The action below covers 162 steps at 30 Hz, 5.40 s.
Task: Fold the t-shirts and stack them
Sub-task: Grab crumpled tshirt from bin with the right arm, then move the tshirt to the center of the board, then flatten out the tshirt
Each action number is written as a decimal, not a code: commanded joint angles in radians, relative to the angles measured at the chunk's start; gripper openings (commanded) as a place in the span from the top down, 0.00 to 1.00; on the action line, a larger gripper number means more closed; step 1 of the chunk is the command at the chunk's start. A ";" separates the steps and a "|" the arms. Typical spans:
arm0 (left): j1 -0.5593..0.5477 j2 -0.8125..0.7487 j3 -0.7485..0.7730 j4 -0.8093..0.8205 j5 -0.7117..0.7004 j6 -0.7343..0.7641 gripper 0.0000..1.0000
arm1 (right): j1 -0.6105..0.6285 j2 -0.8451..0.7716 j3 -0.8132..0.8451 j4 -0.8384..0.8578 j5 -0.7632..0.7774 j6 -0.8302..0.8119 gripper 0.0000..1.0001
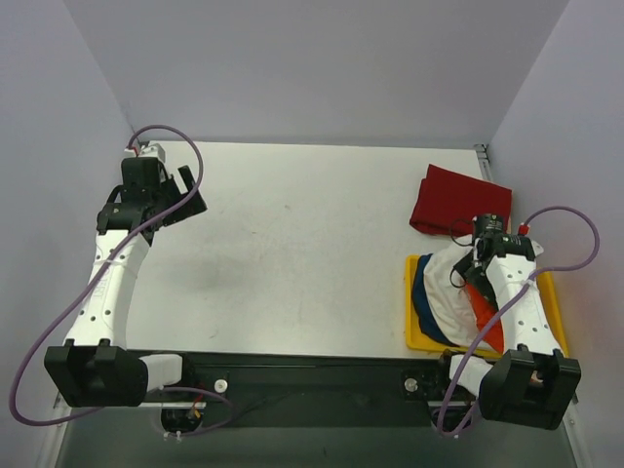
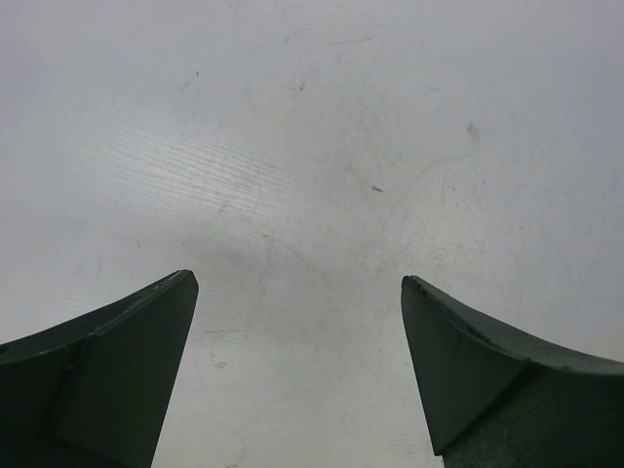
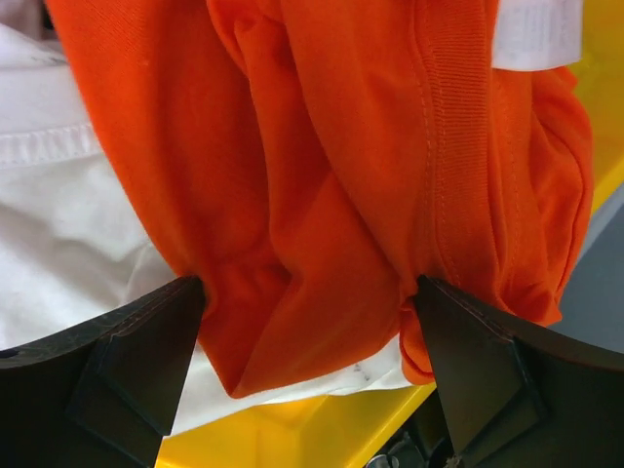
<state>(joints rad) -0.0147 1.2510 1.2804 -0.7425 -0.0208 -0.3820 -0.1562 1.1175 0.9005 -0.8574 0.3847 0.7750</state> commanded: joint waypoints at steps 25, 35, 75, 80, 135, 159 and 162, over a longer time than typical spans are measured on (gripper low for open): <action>0.010 0.047 0.103 0.077 0.005 -0.084 0.03 | 0.195 -0.030 0.731 0.145 -0.227 -0.039 1.00; 0.010 0.016 0.073 0.037 0.005 -0.041 0.03 | 0.631 0.353 1.050 0.435 -0.424 0.007 0.99; 0.048 0.226 -0.388 0.267 0.246 -0.170 0.33 | 0.635 0.958 0.935 0.417 -0.793 -0.309 0.53; 0.048 0.237 -0.426 0.346 0.290 -0.201 0.32 | 0.658 1.119 1.073 0.442 -0.823 -0.275 0.52; 0.415 0.194 0.225 0.193 0.430 -0.207 1.00 | 0.440 0.487 0.816 0.388 -0.798 -0.126 1.00; 0.216 0.347 -0.093 0.255 0.476 -0.116 0.41 | 0.432 0.599 0.368 0.391 -0.635 -0.238 0.63; 0.216 0.312 -0.151 0.264 0.484 -0.124 0.41 | 0.417 0.600 0.351 0.394 -0.609 -0.240 0.63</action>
<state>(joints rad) 0.1986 1.6157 1.1679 -0.5041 0.4480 -0.5274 0.2787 1.7561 1.2659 -0.4606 -0.3008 0.5663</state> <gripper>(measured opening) 0.594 0.370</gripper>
